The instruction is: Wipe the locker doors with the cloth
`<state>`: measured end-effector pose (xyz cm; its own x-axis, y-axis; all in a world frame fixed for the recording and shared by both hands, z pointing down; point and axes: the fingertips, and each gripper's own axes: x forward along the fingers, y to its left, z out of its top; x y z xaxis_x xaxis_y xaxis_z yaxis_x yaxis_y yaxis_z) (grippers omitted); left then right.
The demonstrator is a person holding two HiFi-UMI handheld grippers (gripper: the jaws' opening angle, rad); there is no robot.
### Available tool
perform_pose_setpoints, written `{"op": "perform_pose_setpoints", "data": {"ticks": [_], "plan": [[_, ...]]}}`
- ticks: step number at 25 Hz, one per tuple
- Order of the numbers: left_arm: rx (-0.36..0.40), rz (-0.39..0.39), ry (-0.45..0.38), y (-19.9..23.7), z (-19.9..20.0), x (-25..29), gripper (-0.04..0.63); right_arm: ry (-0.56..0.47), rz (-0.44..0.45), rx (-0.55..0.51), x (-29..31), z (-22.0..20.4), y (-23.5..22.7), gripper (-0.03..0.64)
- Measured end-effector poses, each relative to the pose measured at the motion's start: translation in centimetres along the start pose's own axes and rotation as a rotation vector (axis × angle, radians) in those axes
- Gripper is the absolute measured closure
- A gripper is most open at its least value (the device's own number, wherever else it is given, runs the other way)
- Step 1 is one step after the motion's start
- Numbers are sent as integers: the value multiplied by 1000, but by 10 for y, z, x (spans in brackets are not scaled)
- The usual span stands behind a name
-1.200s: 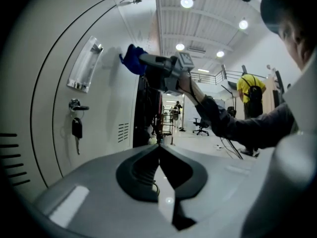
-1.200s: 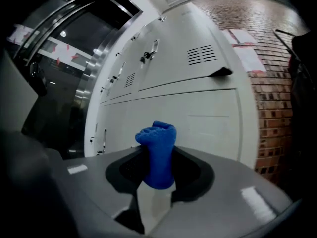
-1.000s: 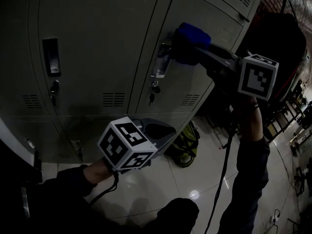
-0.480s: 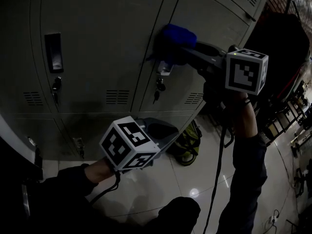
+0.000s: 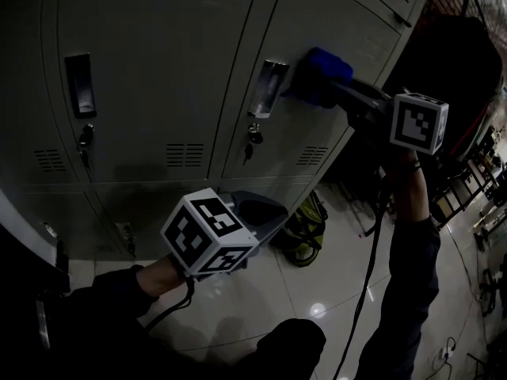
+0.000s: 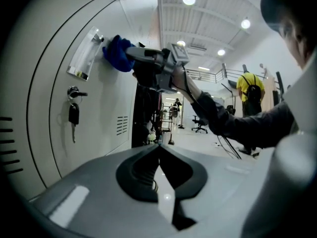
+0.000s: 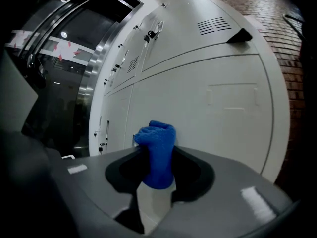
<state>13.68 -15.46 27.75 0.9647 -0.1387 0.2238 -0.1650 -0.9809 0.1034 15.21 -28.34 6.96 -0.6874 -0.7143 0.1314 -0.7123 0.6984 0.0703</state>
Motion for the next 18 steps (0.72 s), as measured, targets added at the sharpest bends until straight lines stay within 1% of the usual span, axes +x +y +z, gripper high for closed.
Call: {"op": "perform_pose_setpoints", "data": {"ticks": [12,15,18], "plan": [[-1,-8,32,-2,-10,9,615,1,-256,69,-86,-27,-111,485],[-1,-10,36,-2,-11,11,615,6,-298,70,-98,-31,-126,485],[0,-11,43,-4,-13,14,615,12,-317,55,-100,-31,-128,485]]}}
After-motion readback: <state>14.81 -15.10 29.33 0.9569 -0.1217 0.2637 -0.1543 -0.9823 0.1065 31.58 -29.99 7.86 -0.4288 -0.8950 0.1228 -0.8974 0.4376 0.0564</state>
